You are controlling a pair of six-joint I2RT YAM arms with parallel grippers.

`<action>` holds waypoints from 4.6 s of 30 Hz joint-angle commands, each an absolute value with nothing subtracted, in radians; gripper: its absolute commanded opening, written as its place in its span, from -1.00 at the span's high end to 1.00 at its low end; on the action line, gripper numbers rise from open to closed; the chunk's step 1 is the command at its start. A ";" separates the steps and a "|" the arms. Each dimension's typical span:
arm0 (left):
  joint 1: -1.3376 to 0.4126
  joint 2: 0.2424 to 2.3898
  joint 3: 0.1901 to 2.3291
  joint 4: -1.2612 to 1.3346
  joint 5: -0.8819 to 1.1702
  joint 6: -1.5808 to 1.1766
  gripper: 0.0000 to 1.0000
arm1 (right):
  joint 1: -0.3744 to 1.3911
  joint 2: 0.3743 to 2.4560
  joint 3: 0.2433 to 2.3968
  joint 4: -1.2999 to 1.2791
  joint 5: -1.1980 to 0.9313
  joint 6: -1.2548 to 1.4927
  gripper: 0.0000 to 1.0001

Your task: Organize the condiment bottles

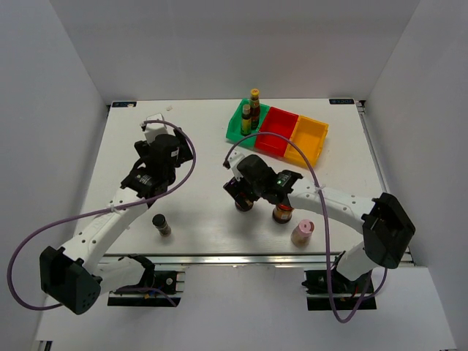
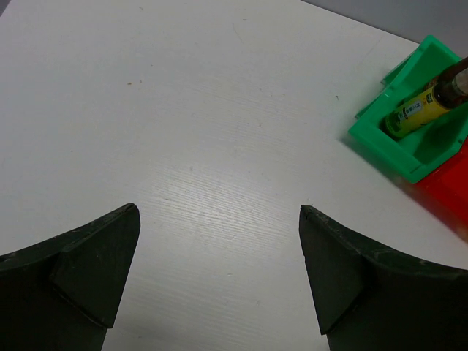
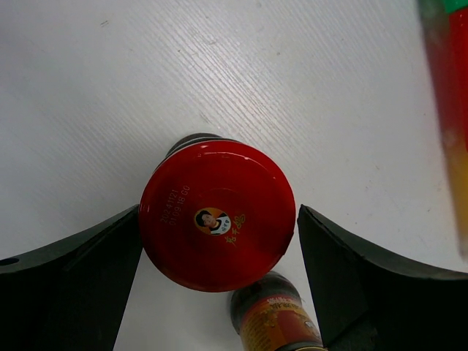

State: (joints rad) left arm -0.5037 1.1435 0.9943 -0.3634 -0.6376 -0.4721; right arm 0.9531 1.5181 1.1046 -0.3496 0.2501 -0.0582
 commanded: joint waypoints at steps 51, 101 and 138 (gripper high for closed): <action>-0.483 1.158 0.913 -0.232 -0.634 -0.391 -0.96 | 0.305 2.195 2.059 -0.178 0.110 -0.216 0.14; -0.482 1.109 0.913 -0.256 -0.468 -0.420 -0.96 | 0.726 1.272 0.959 -0.710 0.258 0.327 -0.79; -0.480 1.100 0.896 -0.253 -0.566 -0.413 -0.96 | 0.474 1.939 1.948 -0.543 0.184 -0.054 0.40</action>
